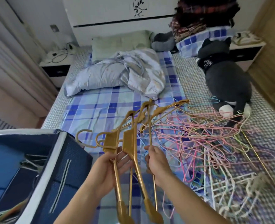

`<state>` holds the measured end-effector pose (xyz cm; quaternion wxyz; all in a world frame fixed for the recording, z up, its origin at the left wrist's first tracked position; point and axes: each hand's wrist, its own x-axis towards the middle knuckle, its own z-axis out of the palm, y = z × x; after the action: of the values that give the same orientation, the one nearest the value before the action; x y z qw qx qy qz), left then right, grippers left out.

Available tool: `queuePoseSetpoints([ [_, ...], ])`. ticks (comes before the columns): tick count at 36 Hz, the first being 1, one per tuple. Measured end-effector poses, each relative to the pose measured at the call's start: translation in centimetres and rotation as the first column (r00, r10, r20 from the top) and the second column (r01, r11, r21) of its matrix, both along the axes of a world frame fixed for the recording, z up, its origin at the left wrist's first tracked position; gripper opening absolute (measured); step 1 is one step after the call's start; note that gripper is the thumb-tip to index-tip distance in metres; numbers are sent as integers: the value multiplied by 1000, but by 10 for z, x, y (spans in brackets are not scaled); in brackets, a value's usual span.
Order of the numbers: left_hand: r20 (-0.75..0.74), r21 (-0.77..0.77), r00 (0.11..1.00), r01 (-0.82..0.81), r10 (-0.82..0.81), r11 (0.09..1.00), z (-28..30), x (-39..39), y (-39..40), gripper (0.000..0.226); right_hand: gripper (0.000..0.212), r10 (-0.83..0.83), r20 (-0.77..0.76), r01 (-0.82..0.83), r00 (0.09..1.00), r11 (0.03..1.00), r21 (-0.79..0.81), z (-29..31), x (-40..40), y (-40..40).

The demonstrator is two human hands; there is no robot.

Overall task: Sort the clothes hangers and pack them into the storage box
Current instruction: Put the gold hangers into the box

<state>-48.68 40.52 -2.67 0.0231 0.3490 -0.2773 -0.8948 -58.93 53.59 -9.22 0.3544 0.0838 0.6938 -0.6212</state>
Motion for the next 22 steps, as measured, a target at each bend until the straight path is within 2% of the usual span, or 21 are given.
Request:
queuePoseSetpoints([
  [2,40,-30,999,-20,21,999,-4,5,-3,25,32,86,-34,-84,996,995,57,-6,5,-13],
  [5,67,6,996,61,-61,998,-9,11,-4,39,27,243,-26,-240,970,966,91,-6,16,-32],
  [8,59,48,994,88,-91,995,-11,9,-6,35,31,232,19,-232,973,973,-5,-3,25,-53],
  [13,118,24,991,63,-65,998,-16,-3,-30,18,35,274,32,-275,961,945,176,-14,25,-85],
  [15,184,-46,979,99,-89,994,-19,-7,-46,16,38,407,-27,-388,913,886,253,-25,20,-97],
  [18,294,-226,952,154,-83,962,-31,-10,-69,13,43,644,-53,-607,763,742,286,-31,3,-106],
  [20,347,-317,935,187,-70,930,-45,-8,-87,14,35,676,0,-651,736,709,269,-38,-14,-106],
  [22,384,-378,922,199,-43,904,-62,-7,-105,18,30,692,-8,-643,722,674,362,-50,-37,-102],
])
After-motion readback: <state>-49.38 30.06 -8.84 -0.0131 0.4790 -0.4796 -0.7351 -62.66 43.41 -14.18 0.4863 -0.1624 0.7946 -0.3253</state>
